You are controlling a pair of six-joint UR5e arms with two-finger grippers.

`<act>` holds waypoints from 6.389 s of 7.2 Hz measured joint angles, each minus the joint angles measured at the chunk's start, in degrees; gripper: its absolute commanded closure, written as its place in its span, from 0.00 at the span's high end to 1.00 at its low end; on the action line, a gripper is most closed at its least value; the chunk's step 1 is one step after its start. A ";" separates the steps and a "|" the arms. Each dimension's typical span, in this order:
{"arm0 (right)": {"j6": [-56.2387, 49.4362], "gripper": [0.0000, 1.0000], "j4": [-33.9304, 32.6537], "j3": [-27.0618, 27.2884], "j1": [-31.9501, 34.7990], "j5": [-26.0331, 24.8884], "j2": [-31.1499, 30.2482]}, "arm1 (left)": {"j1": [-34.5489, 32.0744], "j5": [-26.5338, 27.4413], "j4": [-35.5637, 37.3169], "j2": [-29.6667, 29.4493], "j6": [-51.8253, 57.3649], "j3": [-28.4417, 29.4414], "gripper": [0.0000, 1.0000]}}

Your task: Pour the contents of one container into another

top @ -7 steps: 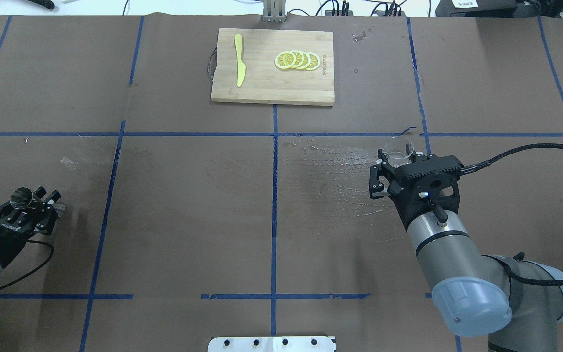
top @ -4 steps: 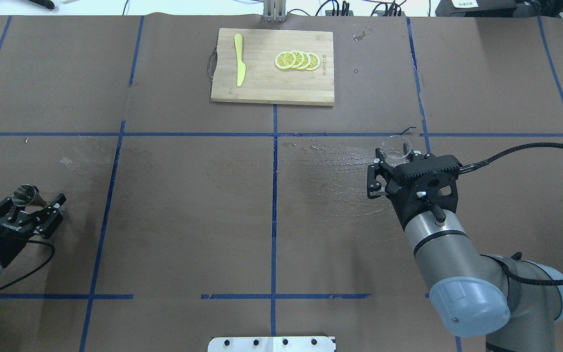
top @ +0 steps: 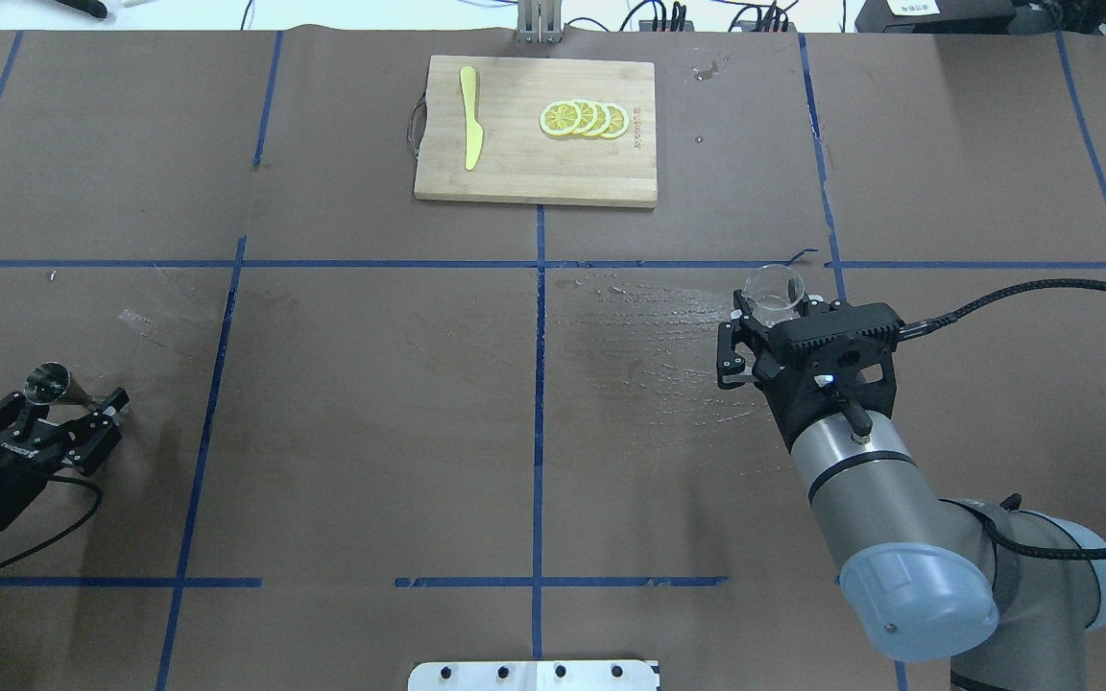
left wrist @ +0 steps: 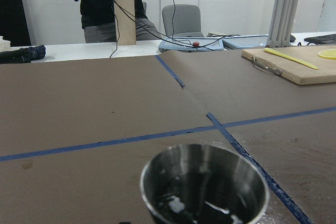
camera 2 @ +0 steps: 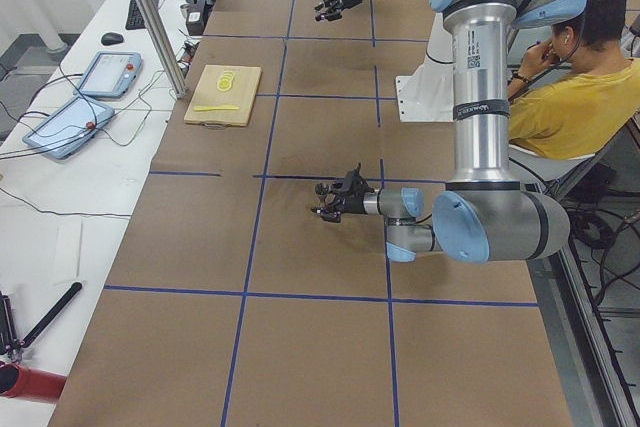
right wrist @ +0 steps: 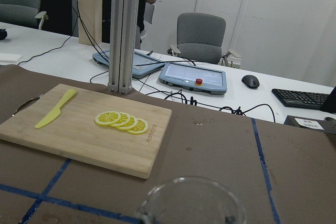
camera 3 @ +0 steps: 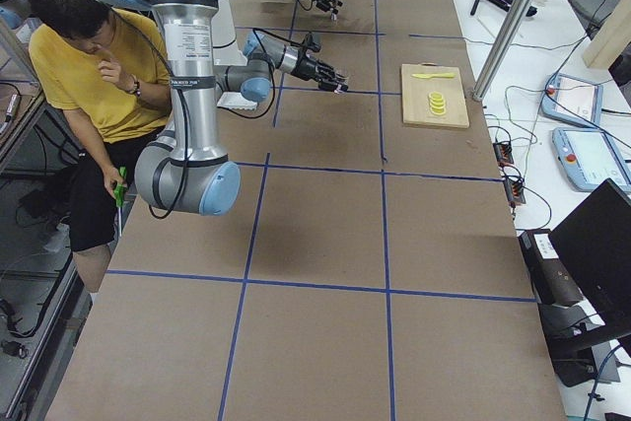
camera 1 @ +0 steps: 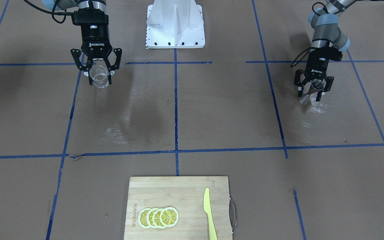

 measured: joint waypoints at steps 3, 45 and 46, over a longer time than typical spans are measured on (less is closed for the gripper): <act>0.14 0.04 0.00 -0.09 0.00 0.00 -0.03 | -0.22 -11.14 0.23 7.18 0.00 -6.56 0.77; 6.77 1.00 37.62 -12.62 -4.61 -1.46 -24.64 | -66.94 -84.24 50.82 6.83 32.43 -20.95 1.00; 2.72 1.00 37.62 -11.99 0.55 5.08 -24.83 | -66.94 -84.31 50.94 6.77 32.65 -20.94 1.00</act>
